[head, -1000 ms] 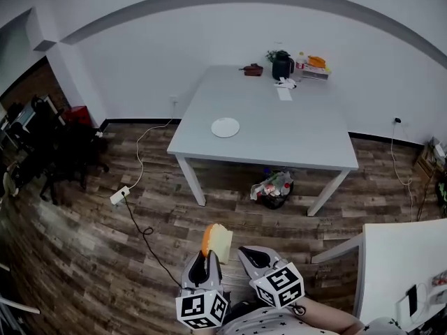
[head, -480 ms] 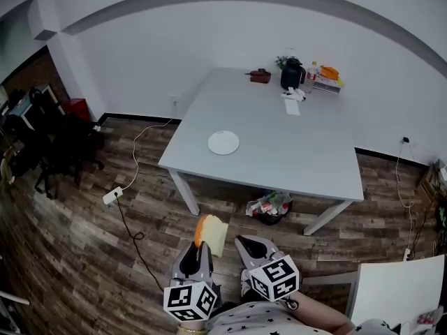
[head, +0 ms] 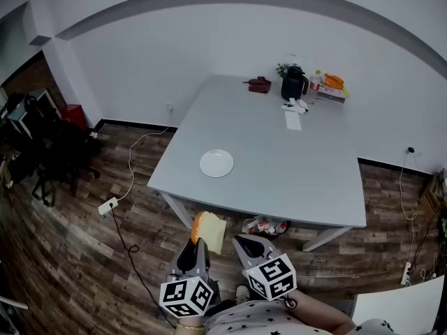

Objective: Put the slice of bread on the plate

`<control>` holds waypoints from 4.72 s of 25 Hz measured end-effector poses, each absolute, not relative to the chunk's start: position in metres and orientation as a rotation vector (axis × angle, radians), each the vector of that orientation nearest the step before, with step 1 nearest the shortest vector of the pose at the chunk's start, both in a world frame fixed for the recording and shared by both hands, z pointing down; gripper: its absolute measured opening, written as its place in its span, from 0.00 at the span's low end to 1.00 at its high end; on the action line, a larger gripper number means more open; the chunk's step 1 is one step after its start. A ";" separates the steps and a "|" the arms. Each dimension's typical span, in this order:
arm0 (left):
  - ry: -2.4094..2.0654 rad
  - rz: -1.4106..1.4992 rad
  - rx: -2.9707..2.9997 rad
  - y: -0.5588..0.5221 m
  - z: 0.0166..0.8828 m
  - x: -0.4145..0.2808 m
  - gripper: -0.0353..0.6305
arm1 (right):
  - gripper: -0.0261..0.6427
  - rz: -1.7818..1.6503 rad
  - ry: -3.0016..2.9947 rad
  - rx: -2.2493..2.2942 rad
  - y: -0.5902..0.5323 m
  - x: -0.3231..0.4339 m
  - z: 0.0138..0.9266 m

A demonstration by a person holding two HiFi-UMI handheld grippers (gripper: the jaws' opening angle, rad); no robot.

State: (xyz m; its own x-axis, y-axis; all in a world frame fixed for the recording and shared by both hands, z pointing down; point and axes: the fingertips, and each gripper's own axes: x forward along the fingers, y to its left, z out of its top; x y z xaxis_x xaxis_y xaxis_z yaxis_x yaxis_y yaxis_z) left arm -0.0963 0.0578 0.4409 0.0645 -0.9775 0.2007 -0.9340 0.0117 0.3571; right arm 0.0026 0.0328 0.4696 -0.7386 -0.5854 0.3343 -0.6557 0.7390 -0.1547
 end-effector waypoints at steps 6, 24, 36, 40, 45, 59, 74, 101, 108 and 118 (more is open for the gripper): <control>-1.904 -0.132 1.931 0.016 0.451 -0.093 0.18 | 0.04 0.414 -2.663 0.970 -0.006 0.006 0.477; -1.769 -0.023 1.988 -0.151 0.494 -0.113 0.18 | 0.04 0.447 -2.594 1.054 -0.158 -0.012 0.491; -1.562 0.004 1.991 -0.289 0.532 -0.136 0.18 | 0.04 0.452 -2.529 1.081 -0.253 -0.045 0.499; -1.541 0.031 1.997 -0.312 0.544 -0.142 0.18 | 0.04 0.468 -2.518 1.098 -0.274 -0.050 0.502; -1.559 0.099 1.992 -0.325 0.563 -0.156 0.20 | 0.04 0.487 -2.505 1.086 -0.290 -0.059 0.511; -1.715 0.323 1.875 -0.324 0.595 -0.201 0.28 | 0.04 0.488 -2.517 1.050 -0.305 -0.077 0.518; -1.785 0.212 1.888 -0.292 0.527 -0.174 0.10 | 0.04 0.472 -2.512 1.087 -0.301 -0.062 0.522; -1.808 0.222 1.946 -0.253 0.499 -0.149 0.07 | 0.04 0.397 -2.542 1.075 -0.271 -0.049 0.507; -1.806 0.234 1.952 -0.250 0.500 -0.147 0.07 | 0.04 0.388 -2.561 1.047 -0.266 -0.054 0.505; -1.803 0.241 1.922 -0.248 0.507 -0.155 0.07 | 0.04 0.377 -2.559 1.032 -0.262 -0.060 0.505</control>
